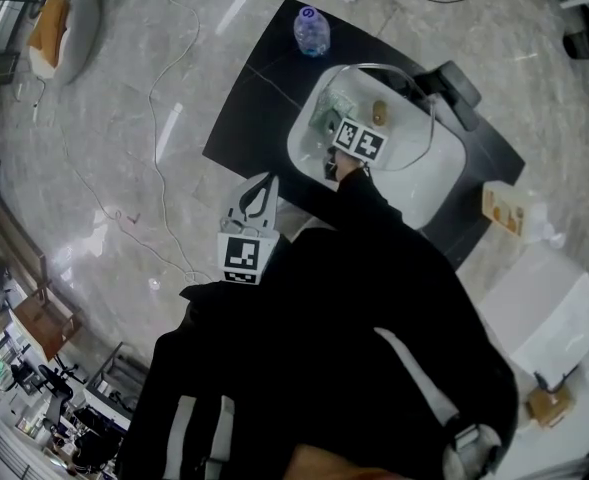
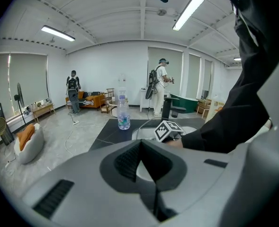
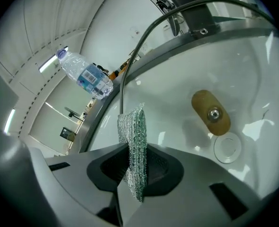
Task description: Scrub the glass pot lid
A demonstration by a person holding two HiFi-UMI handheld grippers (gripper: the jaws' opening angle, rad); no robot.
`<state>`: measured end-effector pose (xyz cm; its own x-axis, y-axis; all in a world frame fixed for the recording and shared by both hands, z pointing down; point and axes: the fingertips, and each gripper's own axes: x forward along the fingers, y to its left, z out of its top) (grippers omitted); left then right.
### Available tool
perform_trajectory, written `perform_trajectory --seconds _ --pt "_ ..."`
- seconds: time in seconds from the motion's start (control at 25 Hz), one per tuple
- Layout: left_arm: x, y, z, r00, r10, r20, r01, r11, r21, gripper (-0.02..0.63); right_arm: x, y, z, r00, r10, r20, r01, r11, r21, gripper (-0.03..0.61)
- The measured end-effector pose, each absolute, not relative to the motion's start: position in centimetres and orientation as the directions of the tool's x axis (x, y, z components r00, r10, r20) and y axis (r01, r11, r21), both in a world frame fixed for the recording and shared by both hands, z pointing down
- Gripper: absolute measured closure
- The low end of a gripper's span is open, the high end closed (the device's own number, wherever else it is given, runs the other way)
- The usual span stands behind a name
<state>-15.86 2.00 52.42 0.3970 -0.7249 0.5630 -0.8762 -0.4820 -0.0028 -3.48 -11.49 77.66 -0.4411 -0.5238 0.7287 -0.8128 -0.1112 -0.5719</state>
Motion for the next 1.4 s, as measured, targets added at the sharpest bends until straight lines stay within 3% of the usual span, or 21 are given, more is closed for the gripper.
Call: perform_trajectory --seconds 1.4 --pt "-15.0 2.1 52.8 0.426 -0.703 0.570 -0.861 -0.509 0.016 0.611 -1.5 -7.5 80.9 -0.359 -0.438 0.825 -0.854 -0.203 -0.479 0.511"
